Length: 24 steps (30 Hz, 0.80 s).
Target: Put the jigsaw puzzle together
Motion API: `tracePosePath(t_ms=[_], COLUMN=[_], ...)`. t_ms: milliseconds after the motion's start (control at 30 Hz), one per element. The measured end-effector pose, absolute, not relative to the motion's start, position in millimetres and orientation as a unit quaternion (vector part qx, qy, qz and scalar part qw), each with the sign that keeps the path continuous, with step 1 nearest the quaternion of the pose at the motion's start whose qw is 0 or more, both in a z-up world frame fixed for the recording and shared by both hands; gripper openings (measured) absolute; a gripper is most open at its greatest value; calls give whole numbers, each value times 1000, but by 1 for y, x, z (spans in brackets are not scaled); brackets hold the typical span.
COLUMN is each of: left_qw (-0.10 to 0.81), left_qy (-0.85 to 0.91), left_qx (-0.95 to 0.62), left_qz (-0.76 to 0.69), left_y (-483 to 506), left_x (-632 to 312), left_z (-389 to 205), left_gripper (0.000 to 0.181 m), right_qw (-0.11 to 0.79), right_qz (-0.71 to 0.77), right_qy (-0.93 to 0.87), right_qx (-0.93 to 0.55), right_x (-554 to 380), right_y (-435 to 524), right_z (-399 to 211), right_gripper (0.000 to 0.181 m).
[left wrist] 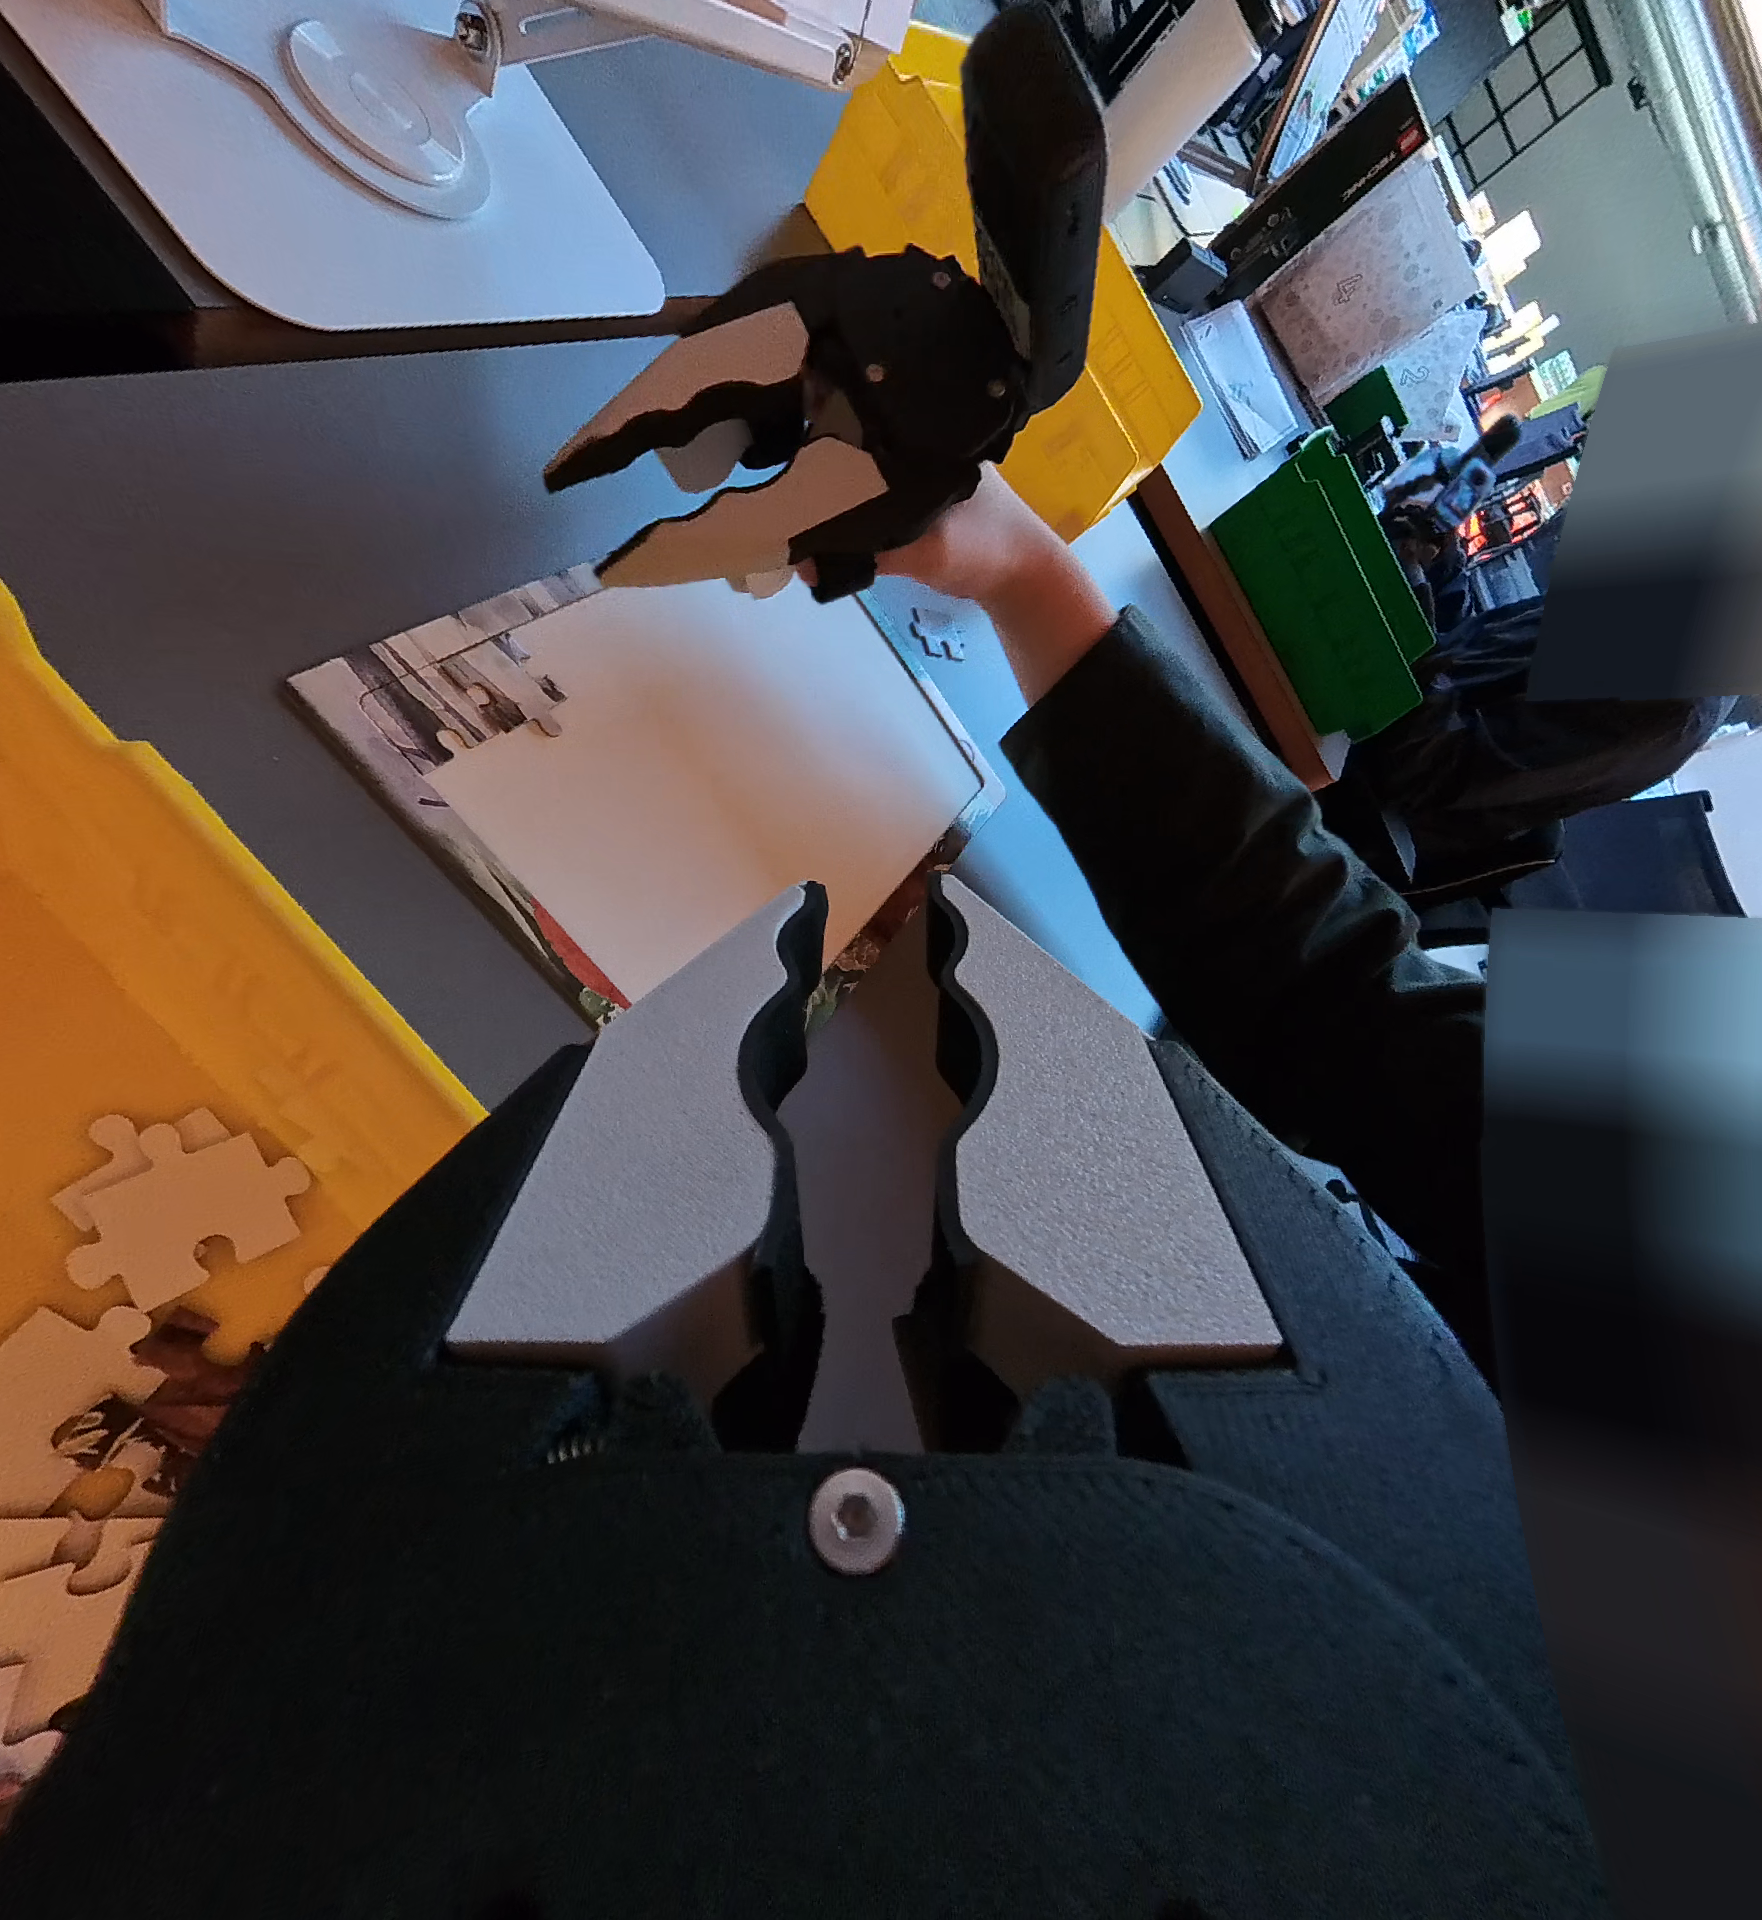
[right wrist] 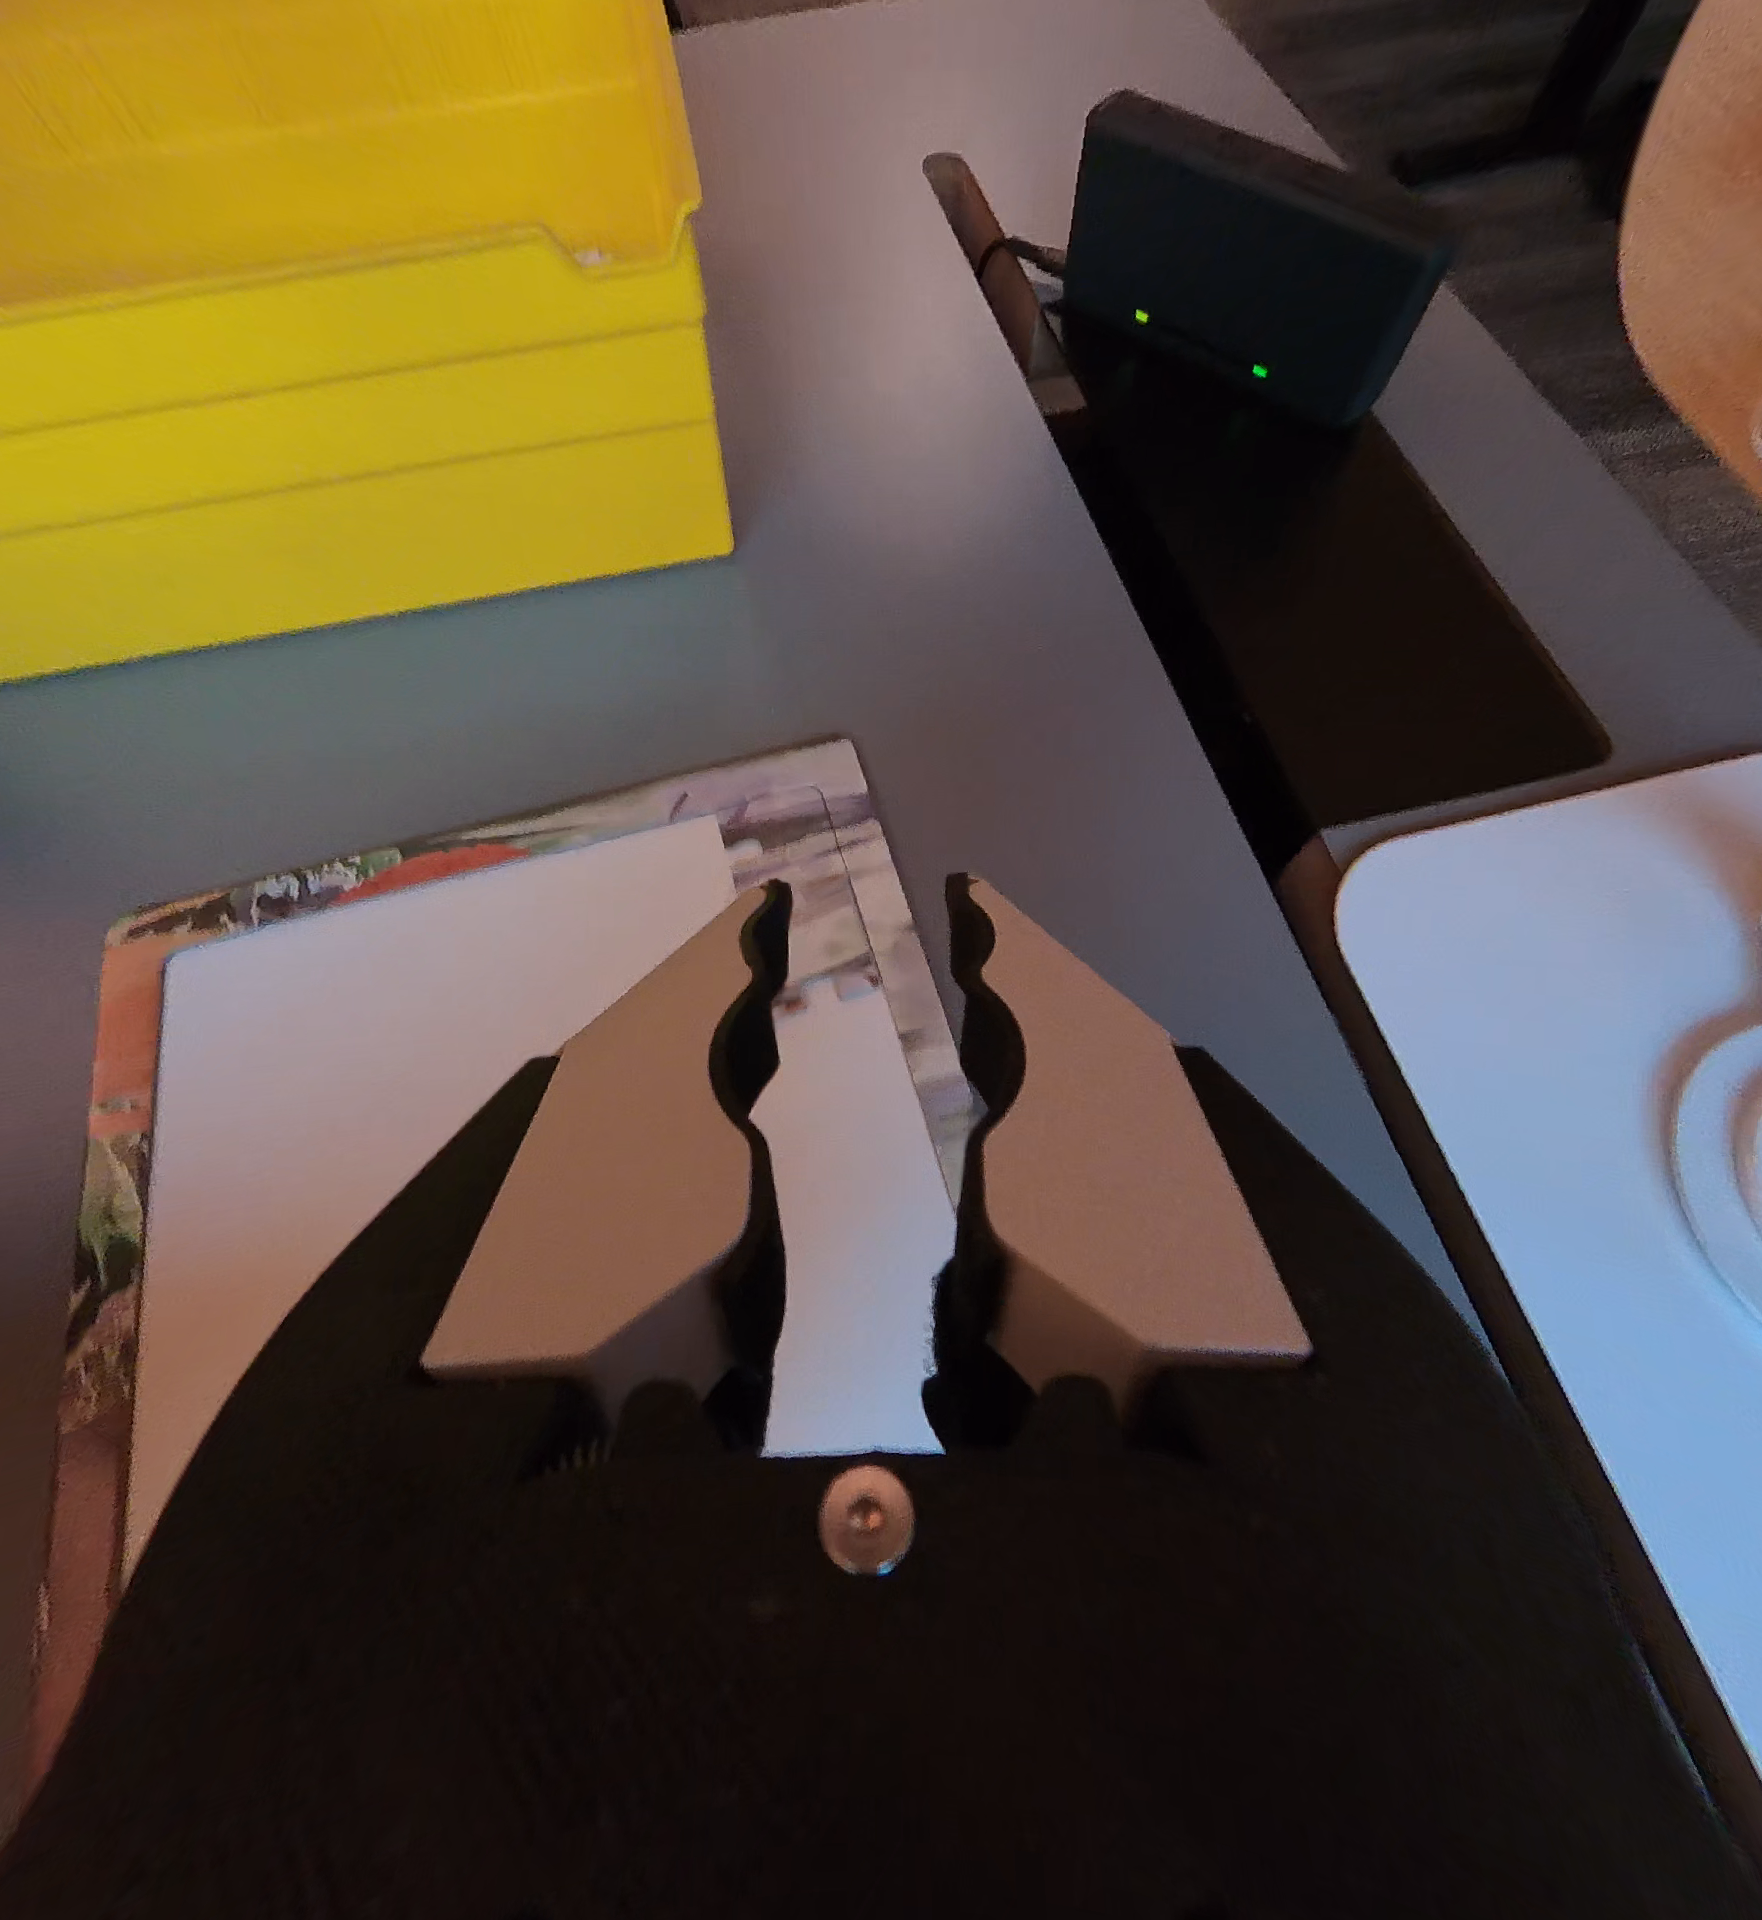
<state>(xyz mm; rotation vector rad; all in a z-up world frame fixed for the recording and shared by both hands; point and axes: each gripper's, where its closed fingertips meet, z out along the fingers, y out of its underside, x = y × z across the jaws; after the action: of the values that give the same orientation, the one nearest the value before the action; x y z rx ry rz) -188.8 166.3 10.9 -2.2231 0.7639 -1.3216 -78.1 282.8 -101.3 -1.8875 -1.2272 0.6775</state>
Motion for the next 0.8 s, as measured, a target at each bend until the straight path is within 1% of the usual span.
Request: tracePosePath(t_ms=[267,433,600,633,800], left_qw=[215,214,215,214,213], left_qy=[281,278,281,280,277], left_qx=[-807,-807,-807,-807,-808], left_qz=[-473,-474,-473,-474,-475], left_y=[165,166,166,166,167], left_x=[-185,-184,-184,-184,-185], left_z=[7,7,7,6,6], left_gripper=[17,16,16,16,16], right_qw=[316,308,288,285,281], right_qz=[193,185,205,205,207], right_qy=[-561,-576,-571,-571,-567], right_qx=[-740,-734,-741,-742,-746], right_x=[-78,-91,-93,-92,-86], right_y=[265,268,267,266,263], right_z=[-152,-158,-161,-161,-162], right_gripper=[39,40,34,29,26])
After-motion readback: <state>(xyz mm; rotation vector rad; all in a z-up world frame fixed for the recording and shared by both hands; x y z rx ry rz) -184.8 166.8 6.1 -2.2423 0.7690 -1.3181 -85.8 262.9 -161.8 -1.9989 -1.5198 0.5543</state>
